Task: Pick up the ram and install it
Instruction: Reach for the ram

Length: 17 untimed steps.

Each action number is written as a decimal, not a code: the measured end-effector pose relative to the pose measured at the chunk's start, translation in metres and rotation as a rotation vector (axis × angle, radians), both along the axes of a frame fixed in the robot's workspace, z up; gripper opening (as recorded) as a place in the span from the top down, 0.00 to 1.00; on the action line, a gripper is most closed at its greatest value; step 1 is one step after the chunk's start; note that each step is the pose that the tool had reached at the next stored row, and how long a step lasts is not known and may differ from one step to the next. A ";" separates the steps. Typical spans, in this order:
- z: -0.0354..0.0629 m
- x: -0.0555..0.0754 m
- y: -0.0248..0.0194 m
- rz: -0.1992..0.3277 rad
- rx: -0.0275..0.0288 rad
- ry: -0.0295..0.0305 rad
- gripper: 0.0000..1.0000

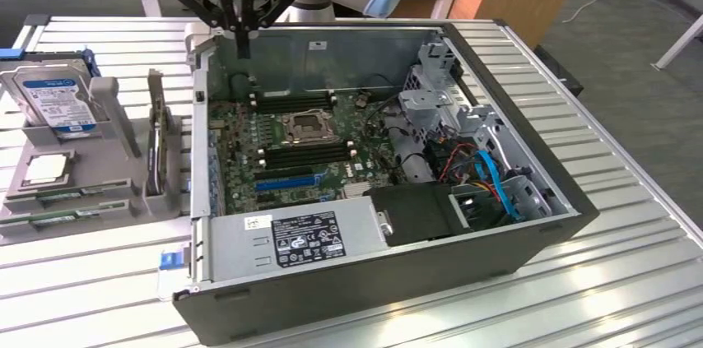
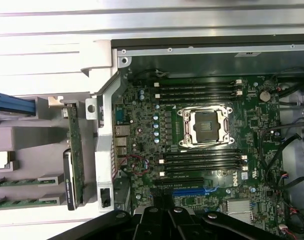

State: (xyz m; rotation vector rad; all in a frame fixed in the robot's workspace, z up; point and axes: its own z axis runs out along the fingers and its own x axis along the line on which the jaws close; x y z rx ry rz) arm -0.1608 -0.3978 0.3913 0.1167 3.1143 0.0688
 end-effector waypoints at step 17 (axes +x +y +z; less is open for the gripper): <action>-0.0019 -0.015 0.0006 0.000 0.0000 0.0073 0.90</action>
